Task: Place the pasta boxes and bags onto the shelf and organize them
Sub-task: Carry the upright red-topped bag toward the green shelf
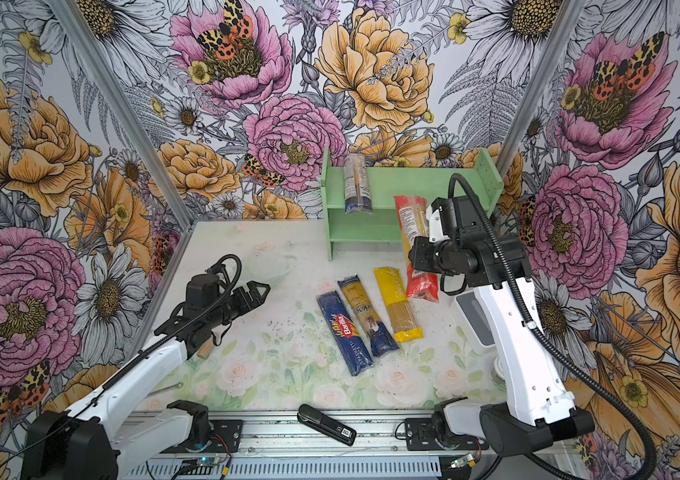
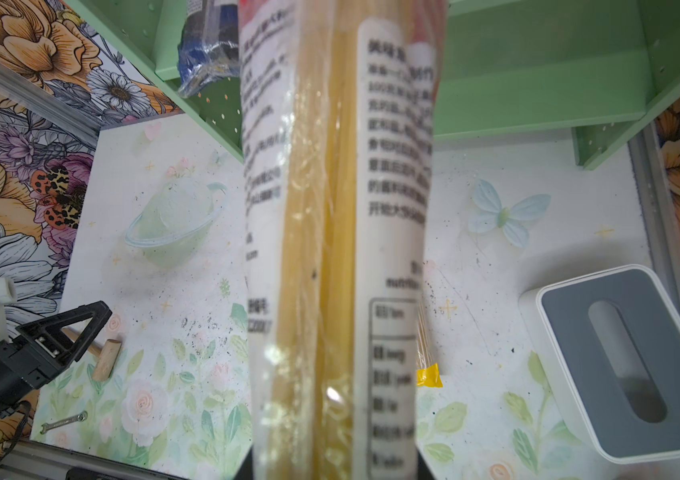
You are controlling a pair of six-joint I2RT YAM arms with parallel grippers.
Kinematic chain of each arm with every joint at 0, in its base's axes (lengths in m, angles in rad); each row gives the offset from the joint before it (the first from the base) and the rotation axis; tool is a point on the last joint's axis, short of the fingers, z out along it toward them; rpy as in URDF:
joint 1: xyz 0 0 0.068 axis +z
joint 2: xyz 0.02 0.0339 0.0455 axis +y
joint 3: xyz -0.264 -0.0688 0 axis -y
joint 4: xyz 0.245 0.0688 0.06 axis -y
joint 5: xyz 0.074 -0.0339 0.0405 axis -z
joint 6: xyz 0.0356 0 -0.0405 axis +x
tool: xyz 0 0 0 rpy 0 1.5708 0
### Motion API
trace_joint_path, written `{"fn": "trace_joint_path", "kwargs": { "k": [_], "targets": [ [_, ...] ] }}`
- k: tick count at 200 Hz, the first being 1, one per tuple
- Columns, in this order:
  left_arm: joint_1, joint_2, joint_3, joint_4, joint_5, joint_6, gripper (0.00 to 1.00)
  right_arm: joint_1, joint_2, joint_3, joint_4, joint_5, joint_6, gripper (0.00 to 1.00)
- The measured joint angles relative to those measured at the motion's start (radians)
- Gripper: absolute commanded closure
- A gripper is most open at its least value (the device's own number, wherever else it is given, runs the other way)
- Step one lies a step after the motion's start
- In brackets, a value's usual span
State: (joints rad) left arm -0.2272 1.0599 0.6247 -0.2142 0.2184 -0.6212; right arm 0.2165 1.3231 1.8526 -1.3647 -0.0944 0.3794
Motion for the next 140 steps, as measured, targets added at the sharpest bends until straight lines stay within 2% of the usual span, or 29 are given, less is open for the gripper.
{"fn": "trace_joint_path", "kwargs": {
  "k": [140],
  "targets": [
    [0.000,0.000,0.000,-0.013,0.000,0.000,0.01,-0.089,0.221,0.383,-0.025,0.016,-0.038,1.00]
  ]
}}
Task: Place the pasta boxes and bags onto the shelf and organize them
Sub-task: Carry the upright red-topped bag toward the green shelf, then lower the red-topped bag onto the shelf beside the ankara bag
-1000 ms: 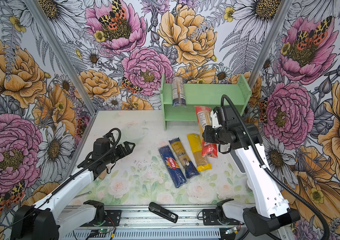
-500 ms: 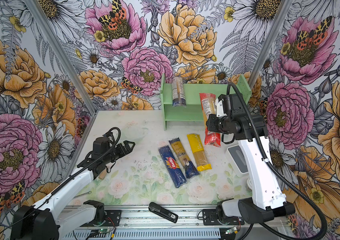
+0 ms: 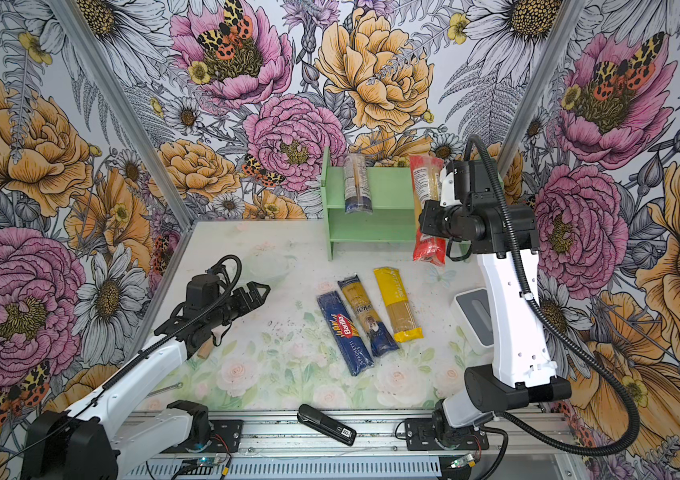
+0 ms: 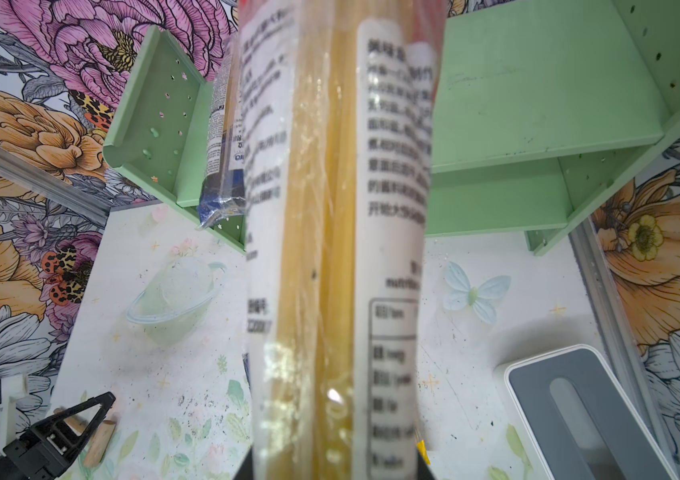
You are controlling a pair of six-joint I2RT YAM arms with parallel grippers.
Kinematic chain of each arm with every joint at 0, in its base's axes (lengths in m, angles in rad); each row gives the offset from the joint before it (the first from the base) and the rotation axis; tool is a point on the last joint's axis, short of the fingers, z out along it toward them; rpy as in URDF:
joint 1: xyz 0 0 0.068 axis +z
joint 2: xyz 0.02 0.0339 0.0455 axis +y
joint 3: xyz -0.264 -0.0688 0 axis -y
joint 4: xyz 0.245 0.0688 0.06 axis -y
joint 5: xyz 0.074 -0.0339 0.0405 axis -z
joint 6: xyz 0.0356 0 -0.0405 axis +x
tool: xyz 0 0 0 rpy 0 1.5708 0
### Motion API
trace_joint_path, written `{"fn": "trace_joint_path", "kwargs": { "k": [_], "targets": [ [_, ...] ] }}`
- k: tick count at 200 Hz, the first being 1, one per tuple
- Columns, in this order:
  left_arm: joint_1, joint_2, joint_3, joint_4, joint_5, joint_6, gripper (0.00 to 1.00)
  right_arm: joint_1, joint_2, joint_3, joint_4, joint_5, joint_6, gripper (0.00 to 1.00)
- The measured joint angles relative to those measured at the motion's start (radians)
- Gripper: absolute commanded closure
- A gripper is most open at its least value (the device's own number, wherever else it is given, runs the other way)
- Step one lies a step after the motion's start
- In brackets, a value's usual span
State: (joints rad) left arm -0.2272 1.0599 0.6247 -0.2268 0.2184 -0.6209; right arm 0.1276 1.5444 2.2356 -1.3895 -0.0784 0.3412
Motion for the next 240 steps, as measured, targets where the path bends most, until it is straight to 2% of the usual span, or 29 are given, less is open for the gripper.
{"fn": "trace_joint_path", "kwargs": {
  "k": [116,240],
  "targets": [
    [-0.003,-0.042,0.000,-0.024,0.000,0.000,0.01,-0.029,0.302,0.355,0.002,0.003,-0.086,1.00],
    [-0.003,-0.055,0.000,-0.033,-0.001,-0.001,0.01,-0.038,0.409,0.378,0.109,0.007,-0.148,1.00]
  ]
}}
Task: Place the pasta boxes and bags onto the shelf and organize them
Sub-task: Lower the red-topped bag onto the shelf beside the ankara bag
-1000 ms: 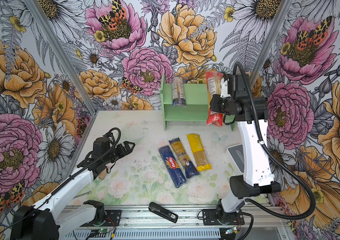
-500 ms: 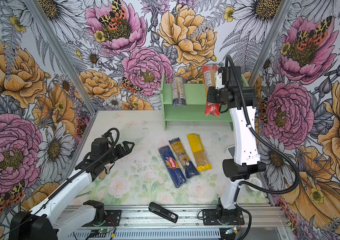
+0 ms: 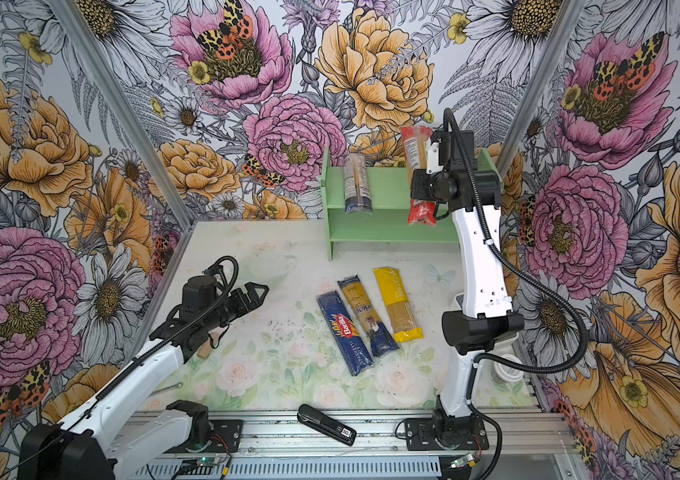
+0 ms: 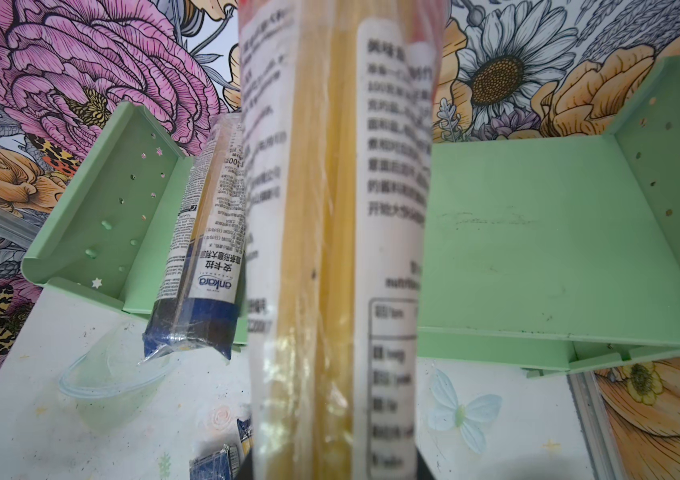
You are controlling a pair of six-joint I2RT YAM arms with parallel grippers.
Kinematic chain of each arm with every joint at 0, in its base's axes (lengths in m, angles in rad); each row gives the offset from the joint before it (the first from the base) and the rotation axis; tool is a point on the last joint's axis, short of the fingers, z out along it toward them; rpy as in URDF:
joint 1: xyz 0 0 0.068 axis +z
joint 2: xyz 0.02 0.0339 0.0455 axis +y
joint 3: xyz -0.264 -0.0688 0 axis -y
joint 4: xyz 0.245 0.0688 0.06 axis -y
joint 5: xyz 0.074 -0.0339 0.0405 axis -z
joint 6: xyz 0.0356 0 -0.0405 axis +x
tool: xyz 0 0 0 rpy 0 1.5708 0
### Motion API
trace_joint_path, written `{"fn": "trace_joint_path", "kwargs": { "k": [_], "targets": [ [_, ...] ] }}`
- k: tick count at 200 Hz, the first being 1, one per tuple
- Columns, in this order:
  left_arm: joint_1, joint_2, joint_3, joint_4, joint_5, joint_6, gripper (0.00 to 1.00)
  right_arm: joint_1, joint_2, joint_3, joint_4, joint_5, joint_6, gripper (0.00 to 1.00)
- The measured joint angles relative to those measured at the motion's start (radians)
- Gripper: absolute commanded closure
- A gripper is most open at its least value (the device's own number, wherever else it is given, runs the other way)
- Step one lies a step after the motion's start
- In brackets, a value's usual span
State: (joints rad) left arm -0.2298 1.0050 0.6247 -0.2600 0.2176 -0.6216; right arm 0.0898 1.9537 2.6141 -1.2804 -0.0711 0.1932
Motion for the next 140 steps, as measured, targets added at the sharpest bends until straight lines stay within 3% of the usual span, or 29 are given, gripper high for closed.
{"fn": "trace_joint_path", "kwargs": {
  "k": [140],
  "targets": [
    [-0.002,-0.037,0.000,-0.005,0.000,-0.001,0.01,0.000,0.134,0.000,0.143,-0.025,0.000,1.00]
  ]
}}
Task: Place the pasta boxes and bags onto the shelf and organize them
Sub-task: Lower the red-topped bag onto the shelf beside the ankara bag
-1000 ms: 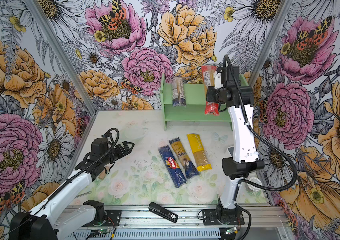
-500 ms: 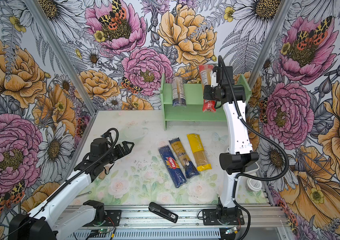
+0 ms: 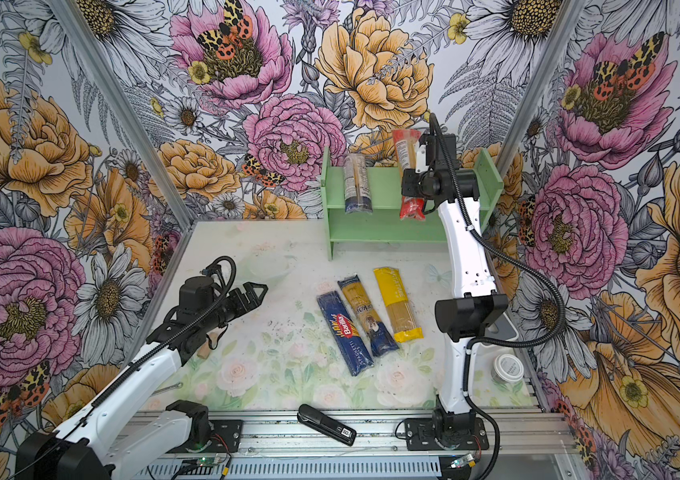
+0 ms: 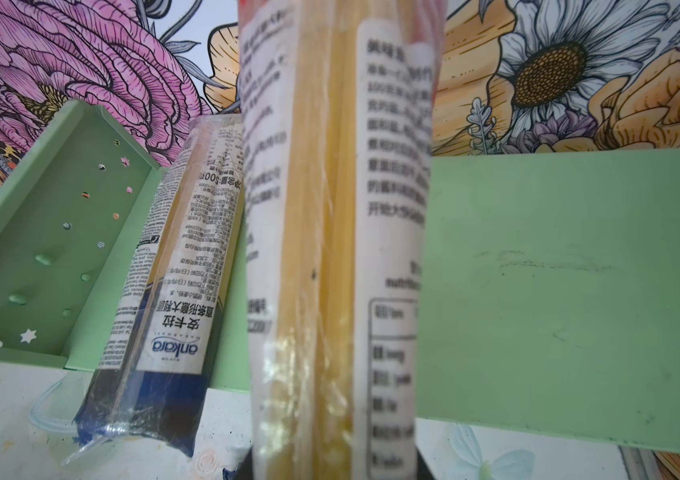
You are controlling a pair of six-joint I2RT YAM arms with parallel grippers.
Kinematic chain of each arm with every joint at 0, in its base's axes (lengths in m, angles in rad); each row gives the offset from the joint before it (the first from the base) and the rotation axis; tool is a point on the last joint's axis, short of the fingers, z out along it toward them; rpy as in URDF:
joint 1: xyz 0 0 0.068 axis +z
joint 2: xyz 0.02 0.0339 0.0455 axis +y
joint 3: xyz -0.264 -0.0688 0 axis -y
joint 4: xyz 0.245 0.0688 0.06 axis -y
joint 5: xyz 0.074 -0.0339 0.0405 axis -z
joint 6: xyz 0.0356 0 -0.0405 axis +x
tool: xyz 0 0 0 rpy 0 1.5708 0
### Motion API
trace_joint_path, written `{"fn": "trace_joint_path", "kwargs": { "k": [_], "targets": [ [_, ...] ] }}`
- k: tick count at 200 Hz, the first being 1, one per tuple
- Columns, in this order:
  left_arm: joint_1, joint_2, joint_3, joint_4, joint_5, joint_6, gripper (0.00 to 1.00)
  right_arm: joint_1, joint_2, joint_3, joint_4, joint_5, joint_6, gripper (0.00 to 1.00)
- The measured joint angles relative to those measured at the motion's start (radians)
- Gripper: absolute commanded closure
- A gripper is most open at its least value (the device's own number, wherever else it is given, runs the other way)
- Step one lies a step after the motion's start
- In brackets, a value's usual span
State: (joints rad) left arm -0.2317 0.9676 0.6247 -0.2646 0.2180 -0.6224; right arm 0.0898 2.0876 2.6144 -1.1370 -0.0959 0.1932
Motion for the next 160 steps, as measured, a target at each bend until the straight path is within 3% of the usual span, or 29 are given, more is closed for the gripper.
{"fn": "trace_joint_path", "kwargs": {
  "k": [160],
  "targets": [
    [-0.005,-0.007,-0.031,0.101,0.121,-0.013,0.01,-0.006,0.060,0.000,0.051,-0.005,0.000,1.00]
  ]
}}
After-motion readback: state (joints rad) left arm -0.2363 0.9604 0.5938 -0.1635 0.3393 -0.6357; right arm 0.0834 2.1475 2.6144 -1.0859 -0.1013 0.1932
